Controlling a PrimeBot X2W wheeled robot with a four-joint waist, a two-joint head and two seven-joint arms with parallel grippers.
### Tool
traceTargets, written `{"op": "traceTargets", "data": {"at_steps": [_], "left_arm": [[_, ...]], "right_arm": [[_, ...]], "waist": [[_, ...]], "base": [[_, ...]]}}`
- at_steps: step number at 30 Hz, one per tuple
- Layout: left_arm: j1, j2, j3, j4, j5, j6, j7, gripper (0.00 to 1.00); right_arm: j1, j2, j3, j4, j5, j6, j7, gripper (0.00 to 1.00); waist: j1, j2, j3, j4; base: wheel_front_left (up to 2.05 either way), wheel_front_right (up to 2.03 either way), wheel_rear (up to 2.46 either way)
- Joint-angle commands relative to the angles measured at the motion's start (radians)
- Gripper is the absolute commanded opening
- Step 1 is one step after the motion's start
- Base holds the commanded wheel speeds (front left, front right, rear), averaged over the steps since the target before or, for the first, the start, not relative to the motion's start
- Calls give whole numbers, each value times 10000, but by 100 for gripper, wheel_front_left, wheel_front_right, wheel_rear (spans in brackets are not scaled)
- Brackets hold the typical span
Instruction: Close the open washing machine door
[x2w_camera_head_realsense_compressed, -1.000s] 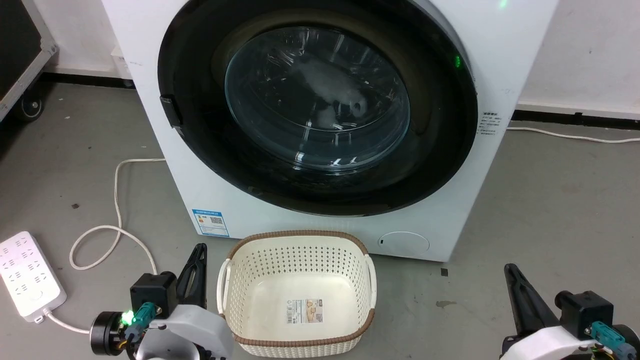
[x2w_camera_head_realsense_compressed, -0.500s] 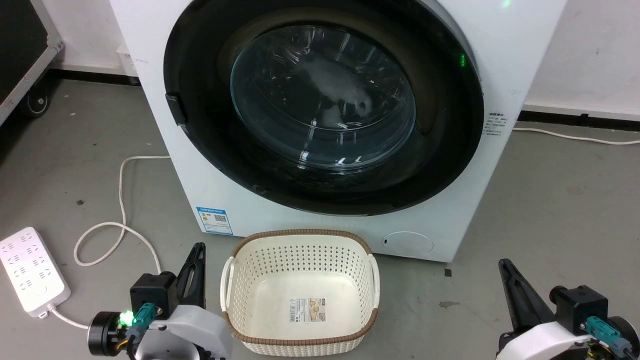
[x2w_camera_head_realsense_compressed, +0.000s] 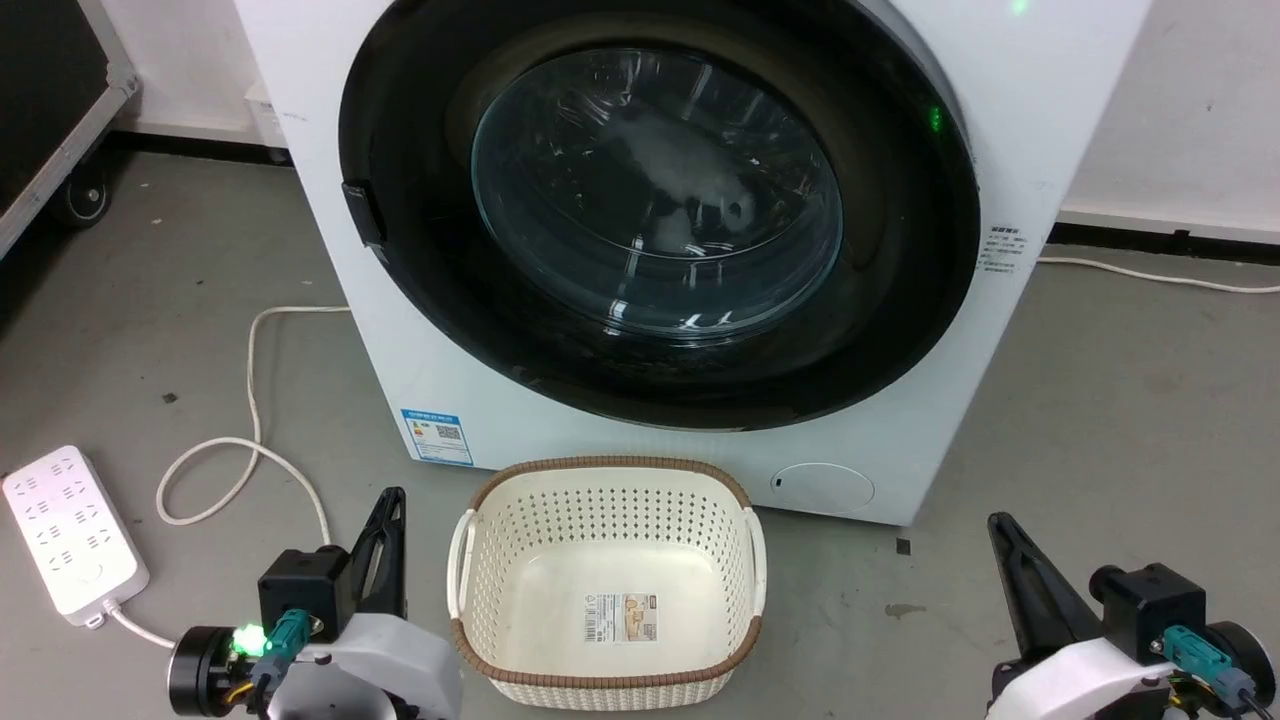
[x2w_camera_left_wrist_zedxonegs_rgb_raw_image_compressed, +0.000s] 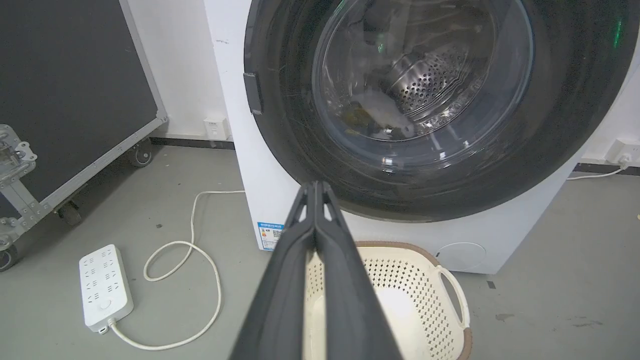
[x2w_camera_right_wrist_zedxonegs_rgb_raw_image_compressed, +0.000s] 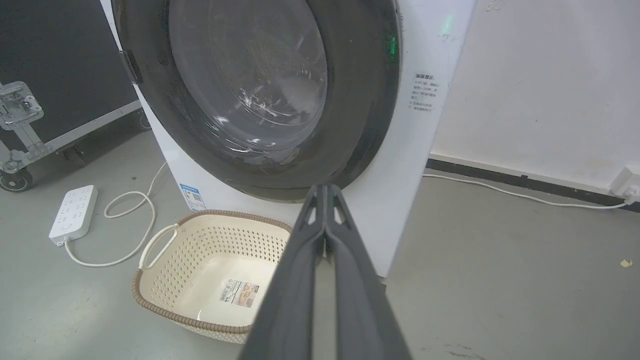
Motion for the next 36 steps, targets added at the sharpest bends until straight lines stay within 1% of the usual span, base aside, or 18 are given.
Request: {"op": "traceTargets", "data": {"at_steps": [1, 29, 36], "left_arm": [[136, -45, 42, -80, 117, -24, 31, 0], [392, -400, 517, -709, 926, -145, 433, 0], [399, -410, 530, -726, 948, -149, 444, 0]], "right_arm": [[-140, -22, 30, -71, -80, -4, 32, 0], [-289, -29, 192, -285, -419, -5, 299, 0], [-293, -29, 197, -291, -429, -6, 306, 0]], "waist": [[0, 0, 1, 4], [0, 0, 50, 229], [0, 0, 51, 236]], "base": [[0, 0, 0], [0, 0, 0], [0, 0, 0]]}}
